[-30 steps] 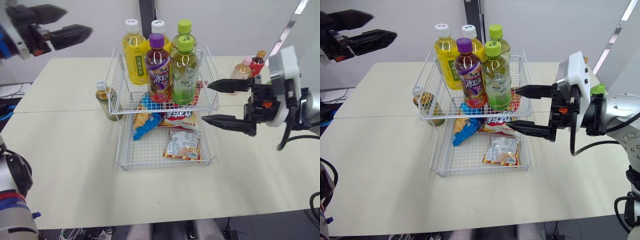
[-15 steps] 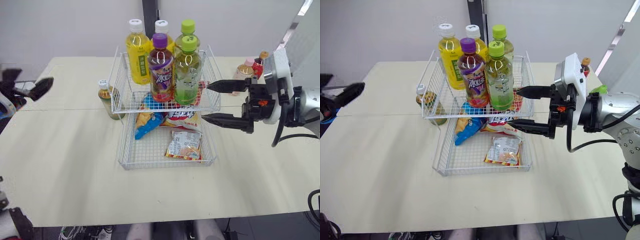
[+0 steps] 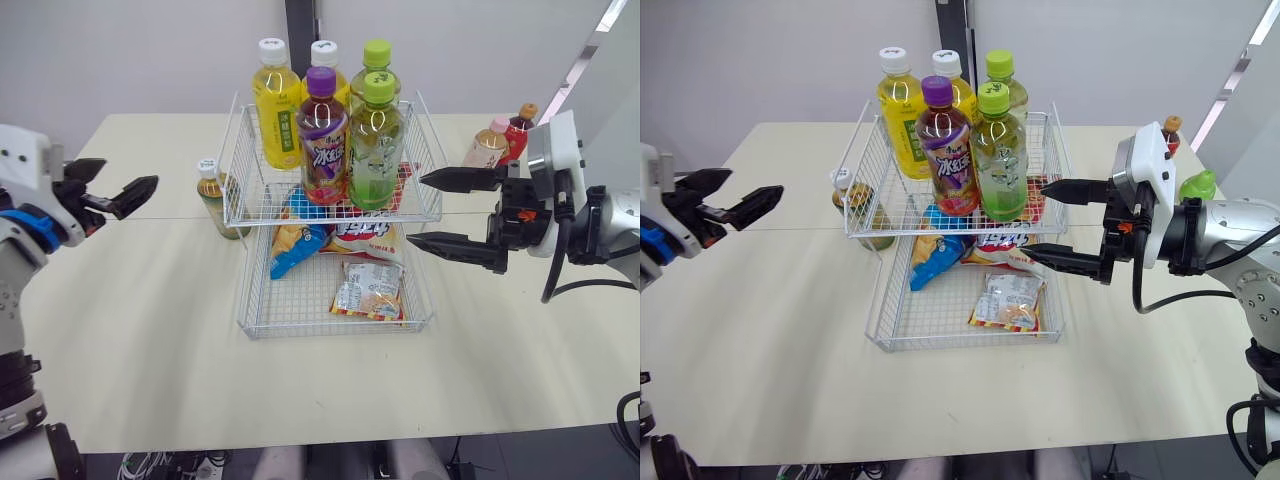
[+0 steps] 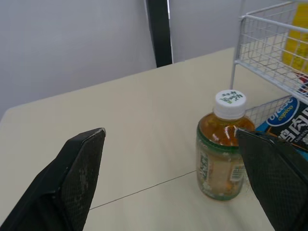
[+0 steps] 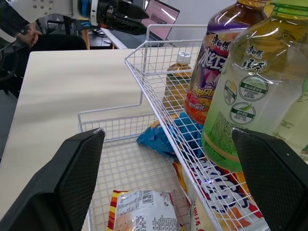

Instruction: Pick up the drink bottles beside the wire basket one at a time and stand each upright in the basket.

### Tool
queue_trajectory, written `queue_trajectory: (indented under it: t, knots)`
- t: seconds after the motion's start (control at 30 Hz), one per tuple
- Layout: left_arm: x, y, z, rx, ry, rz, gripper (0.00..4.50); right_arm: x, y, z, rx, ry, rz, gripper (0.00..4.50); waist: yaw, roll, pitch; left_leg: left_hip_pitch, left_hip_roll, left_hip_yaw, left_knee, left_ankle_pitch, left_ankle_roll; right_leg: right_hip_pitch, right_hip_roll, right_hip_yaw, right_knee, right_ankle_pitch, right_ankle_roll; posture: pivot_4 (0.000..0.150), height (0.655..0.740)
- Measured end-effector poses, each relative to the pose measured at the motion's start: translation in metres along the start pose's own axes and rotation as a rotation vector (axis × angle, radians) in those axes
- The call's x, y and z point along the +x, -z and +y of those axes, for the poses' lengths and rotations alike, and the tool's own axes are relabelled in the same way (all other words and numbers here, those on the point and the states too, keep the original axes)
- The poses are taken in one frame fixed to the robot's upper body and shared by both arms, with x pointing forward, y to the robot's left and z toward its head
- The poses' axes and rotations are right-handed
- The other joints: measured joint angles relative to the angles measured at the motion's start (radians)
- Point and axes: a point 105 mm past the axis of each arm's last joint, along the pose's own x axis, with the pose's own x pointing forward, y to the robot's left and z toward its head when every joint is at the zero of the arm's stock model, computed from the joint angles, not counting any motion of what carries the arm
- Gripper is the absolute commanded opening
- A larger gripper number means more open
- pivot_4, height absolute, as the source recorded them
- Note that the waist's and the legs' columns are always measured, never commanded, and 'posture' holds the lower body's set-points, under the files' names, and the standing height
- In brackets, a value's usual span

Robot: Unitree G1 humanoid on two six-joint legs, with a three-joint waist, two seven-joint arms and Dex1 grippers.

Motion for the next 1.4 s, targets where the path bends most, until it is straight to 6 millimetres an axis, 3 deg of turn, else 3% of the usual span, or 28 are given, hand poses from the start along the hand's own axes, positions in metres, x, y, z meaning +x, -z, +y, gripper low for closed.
queue_trajectory:
  t: [0.27, 0.5, 0.63, 0.8, 0.93, 1.27, 1.3, 1.4]
  knots:
    - [0.038, -0.002, -0.026, -0.095, 0.083, -0.008, 4.49, -0.001, 0.003, 0.005, 0.012, -0.009, 0.003, 4.5, -0.001, 0.0, 0.0, 0.0, 0.0, 0.0, 0.0, 0.0, 0.0, 0.0, 0.0, -0.001, 0.0, 0.0, 0.0, 0.15, 0.74]
    - [0.071, 0.001, -0.033, -0.104, 0.031, -0.004, 4.49, -0.002, 0.004, 0.006, 0.013, -0.014, 0.009, 4.5, -0.003, 0.0, 0.0, 0.0, -0.001, 0.0, 0.0, 0.0, 0.0, 0.0, 0.0, 0.0, 0.0, 0.0, 0.0, 0.15, 0.74]
    - [0.082, 0.013, -0.035, -0.097, 0.027, 0.042, 4.49, -0.002, 0.004, 0.006, 0.012, -0.015, 0.01, 4.5, -0.005, 0.0, 0.0, 0.0, 0.0, 0.001, 0.0, 0.0, 0.0, 0.0, 0.001, -0.001, 0.001, 0.0, 0.0, 0.15, 0.74]
    - [0.091, 0.014, -0.029, -0.09, -0.009, 0.043, 4.49, -0.002, 0.003, 0.004, 0.014, -0.016, 0.008, 4.5, -0.004, 0.0, 0.0, 0.0, -0.001, 0.0, 0.0, 0.0, 0.0, 0.0, 0.0, 0.0, 0.0, 0.0, 0.0, 0.15, 0.74]
    - [0.096, 0.019, -0.038, -0.104, 0.027, 0.056, 4.49, -0.001, 0.001, 0.001, 0.015, -0.013, 0.002, 4.5, -0.003, 0.0, 0.0, 0.0, -0.001, 0.0, 0.0, 0.0, 0.0, 0.0, 0.0, 0.0, 0.0, 0.0, 0.0, 0.15, 0.74]
    - [0.096, 0.026, -0.039, -0.119, 0.033, 0.075, 1.62, 0.001, -0.007, -0.002, -0.006, -0.013, -0.012, 4.5, -0.003, 0.0, 0.0, 0.0, -0.001, -0.001, 0.0, 0.0, 0.0, 0.0, 0.0, 0.0, 0.0, 0.0, 0.0, 0.15, 0.74]
    - [0.096, 0.026, -0.038, -0.113, 0.031, 0.075, 1.4, 0.001, -0.008, -0.003, -0.007, -0.013, -0.014, 4.5, -0.003, 0.0, 0.0, 0.0, -0.001, -0.001, 0.0, 0.0, 0.0, 0.0, 0.0, 0.0, 0.0, 0.0, 0.0, 0.15, 0.74]
    - [0.093, 0.025, -0.039, -0.101, 0.039, 0.074, 1.37, 0.001, -0.007, -0.004, 0.003, -0.016, -0.011, 4.5, -0.003, 0.0, 0.0, 0.0, -0.001, -0.001, 0.0, 0.0, 0.0, 0.0, 0.0, 0.0, 0.0, 0.0, 0.0, 0.15, 0.74]
